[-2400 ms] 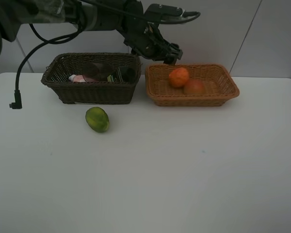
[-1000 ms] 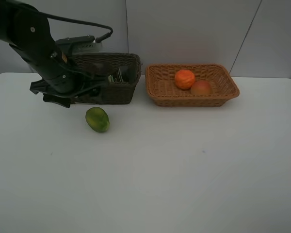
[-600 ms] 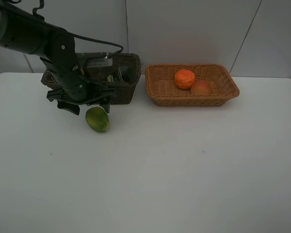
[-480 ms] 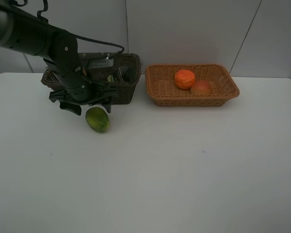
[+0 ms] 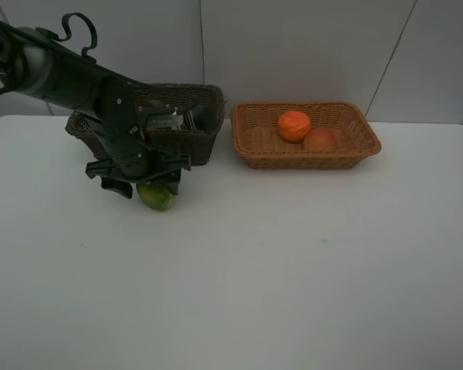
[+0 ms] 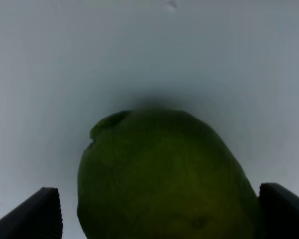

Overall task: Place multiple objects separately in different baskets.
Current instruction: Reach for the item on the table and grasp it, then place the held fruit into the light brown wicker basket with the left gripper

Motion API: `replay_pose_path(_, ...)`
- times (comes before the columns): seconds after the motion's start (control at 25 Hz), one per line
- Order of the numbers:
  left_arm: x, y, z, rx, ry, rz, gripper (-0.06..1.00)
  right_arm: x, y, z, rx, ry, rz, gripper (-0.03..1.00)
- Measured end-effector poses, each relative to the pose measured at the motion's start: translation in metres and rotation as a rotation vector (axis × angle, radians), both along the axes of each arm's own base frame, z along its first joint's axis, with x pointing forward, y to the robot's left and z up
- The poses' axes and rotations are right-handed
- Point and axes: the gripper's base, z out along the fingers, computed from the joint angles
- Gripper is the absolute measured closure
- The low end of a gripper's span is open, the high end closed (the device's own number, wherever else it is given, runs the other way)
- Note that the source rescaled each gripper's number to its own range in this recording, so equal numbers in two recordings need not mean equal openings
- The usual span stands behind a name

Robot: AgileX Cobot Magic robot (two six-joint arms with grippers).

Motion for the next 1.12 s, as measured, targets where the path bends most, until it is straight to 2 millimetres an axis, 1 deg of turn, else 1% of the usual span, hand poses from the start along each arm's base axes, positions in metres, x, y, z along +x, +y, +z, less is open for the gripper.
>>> replay_pose_path(0.04,0.000,0.000,0.000,-0.001,-0.001,0.000,0.01,0.000,0.000,0.000,0.000,0.000,0.000,0.00)
replay_pose_path(0.12,0.000,0.000,0.000,-0.002,-0.003,0.000,0.14,0.000,0.000,0.000,0.000,0.000,0.000,0.00)
replay_pose_path(0.92,0.000,0.000,0.000,-0.012,0.003,0.024,0.14,0.000,0.000,0.000,0.000,0.000,0.000,0.00)
replay_pose_path(1.04,-0.001,0.001,0.004,0.021,0.049,0.015,0.14,0.000,0.000,0.000,0.000,0.000,0.000,0.00)
replay_pose_path(1.12,-0.003,-0.001,0.012,0.055,0.072,-0.040,0.14,0.000,0.000,0.000,0.000,0.000,0.000,0.00)
